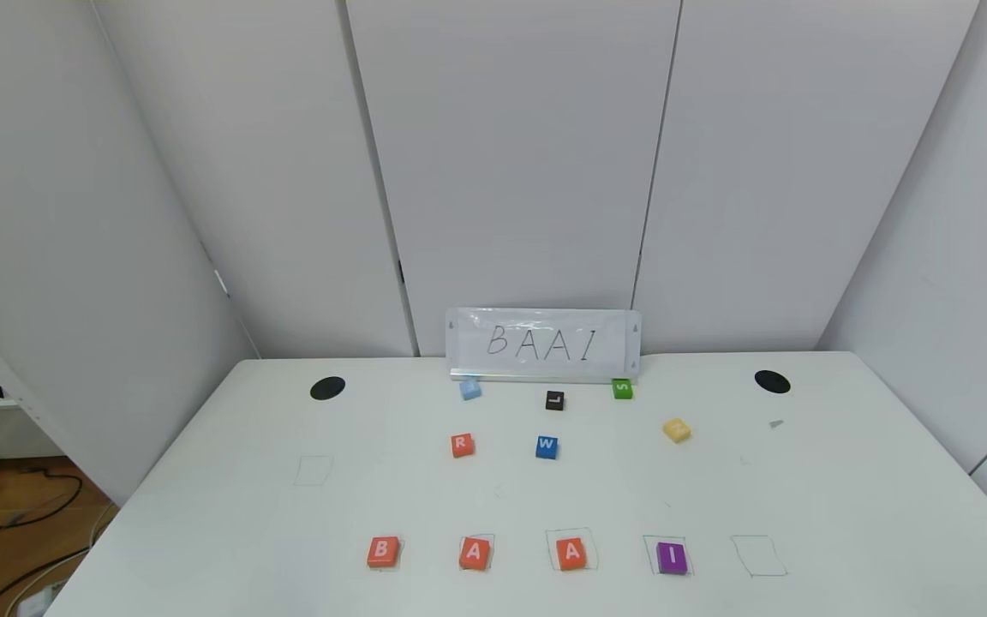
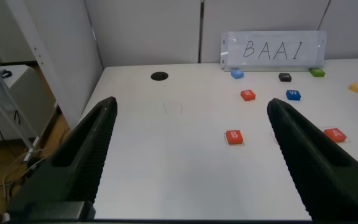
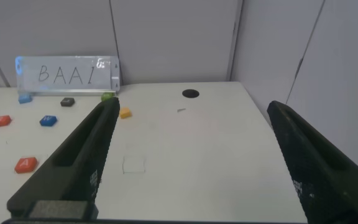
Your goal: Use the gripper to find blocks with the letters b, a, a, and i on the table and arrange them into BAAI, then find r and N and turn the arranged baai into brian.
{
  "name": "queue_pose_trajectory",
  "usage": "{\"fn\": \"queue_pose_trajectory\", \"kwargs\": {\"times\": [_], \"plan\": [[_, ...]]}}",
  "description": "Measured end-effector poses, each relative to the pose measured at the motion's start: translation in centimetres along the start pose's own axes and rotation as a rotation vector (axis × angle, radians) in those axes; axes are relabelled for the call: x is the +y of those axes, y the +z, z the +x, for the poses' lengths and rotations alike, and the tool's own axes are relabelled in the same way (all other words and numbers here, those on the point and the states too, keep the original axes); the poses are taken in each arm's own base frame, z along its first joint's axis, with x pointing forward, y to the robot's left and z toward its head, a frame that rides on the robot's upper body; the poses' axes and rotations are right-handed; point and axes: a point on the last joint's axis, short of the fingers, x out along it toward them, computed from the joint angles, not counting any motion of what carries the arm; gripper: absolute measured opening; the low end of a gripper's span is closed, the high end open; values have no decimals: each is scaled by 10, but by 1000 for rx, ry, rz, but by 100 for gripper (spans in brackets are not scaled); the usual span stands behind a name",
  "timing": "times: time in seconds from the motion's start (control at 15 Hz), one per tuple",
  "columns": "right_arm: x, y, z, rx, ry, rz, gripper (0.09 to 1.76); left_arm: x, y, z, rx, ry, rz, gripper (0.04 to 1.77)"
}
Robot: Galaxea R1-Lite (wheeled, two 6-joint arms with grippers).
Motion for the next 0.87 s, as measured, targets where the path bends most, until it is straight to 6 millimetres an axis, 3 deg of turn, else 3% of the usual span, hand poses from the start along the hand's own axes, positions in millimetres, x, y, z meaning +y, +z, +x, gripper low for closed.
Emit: {"fn": "queue_pose_trajectory", "kwargs": {"times": [0.27,0.87], "plan": [[1,-28,2,166,53,-24,171,0,-25,7,74,-1,56,172],[1,-30,2,181,58,-42,171,0,-28,7,83,11,-31,172]]}}
